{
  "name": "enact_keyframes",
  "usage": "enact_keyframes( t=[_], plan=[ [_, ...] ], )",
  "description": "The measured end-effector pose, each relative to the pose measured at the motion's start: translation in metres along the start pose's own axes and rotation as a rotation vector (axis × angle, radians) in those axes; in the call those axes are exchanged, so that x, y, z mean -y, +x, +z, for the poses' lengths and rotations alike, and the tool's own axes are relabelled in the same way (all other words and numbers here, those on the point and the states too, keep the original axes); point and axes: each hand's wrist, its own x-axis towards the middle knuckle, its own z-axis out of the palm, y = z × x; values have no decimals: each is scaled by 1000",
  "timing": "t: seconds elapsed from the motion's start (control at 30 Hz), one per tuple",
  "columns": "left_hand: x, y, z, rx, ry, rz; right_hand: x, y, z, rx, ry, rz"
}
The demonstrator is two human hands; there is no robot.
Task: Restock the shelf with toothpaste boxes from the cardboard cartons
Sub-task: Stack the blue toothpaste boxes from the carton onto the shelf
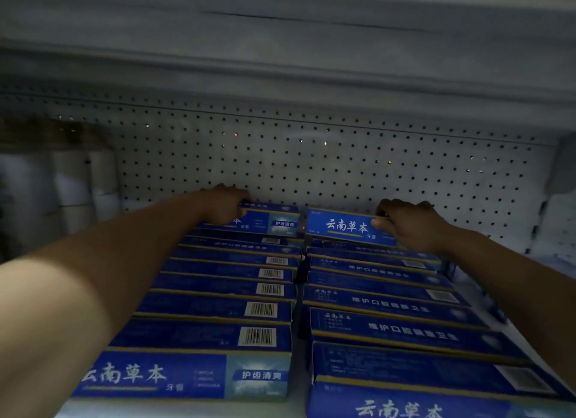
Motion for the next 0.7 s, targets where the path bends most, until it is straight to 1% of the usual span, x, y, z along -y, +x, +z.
enact_keyframes(
  t=[0.2, 0.43, 0.57, 0.7],
  plan=[
    [2, 5, 8, -10, -5, 24, 2, -2, 3, 21, 37, 1],
    [7, 4, 6, -94, -14, 86, -4, -4, 6, 40, 84, 23],
    [21, -10, -3, -98, 31, 26, 13, -5, -2, 30, 113, -49],
    [43, -33, -13, -131, 66, -56, 48, 6, -16, 46, 197, -152]
  ],
)
